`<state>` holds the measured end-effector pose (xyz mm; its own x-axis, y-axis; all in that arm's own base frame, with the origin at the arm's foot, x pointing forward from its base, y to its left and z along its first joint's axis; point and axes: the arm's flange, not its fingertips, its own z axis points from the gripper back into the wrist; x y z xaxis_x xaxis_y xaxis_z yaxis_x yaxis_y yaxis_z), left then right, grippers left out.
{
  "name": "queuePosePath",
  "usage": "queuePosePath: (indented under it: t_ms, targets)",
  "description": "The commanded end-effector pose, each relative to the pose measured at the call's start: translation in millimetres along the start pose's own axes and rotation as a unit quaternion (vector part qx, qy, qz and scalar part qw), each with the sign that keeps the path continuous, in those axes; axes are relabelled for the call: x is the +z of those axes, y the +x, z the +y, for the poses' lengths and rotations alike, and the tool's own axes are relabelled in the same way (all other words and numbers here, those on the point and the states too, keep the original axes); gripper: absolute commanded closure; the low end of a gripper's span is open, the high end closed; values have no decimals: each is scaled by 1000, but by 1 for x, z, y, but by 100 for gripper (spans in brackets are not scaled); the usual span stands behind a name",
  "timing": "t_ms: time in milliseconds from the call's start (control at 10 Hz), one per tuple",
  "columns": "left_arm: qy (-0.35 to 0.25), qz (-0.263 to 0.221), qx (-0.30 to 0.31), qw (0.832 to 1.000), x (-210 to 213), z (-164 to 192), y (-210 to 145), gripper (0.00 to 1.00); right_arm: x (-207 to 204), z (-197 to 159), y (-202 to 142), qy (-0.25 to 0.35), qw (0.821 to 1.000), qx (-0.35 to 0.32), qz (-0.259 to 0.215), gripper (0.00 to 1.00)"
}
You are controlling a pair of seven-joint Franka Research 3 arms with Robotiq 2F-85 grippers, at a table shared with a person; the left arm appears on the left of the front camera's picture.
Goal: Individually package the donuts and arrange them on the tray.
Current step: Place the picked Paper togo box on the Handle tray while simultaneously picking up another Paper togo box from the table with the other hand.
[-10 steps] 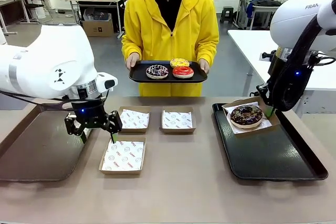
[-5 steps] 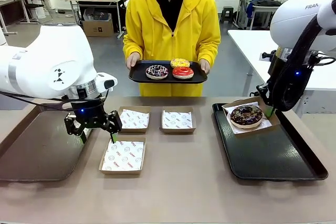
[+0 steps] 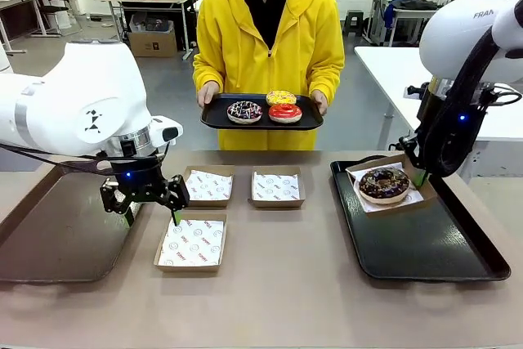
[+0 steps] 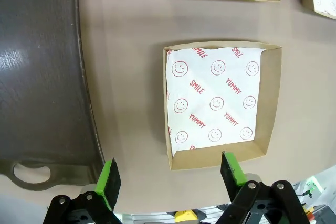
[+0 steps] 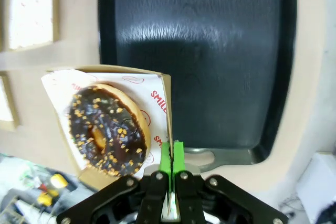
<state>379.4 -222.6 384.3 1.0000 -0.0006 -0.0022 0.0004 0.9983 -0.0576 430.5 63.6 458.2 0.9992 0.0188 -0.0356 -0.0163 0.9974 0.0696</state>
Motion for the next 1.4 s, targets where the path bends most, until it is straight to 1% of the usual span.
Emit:
queuePosePath:
  t_ms: [0, 300, 500, 900, 1100, 1300]
  targets:
    - [11, -10, 2, 1000, -13, -6, 5, 0, -22, -1, -15, -26, 1000, -13, 4, 99]
    - [9, 8, 1, 1000, -31, -13, 14, 0, -44, -10, -24, -31, 999, -21, 19, 99]
    - [21, 21, -2, 1000, -43, -17, 18, 0, -54, -14, -23, -29, 999, -28, -7, 99]
    - [27, 42, -8, 999, -65, -19, 16, 0, -71, -13, -13, -27, 999, -29, -3, 99]
    - [35, 18, 10, 999, -63, -19, 13, 0, -76, -13, -10, -26, 999, -29, -3, 99]
    - [38, 6, 15, 999, -63, -20, 11, 0, -81, -15, -6, -24, 999, -33, 1, 99]
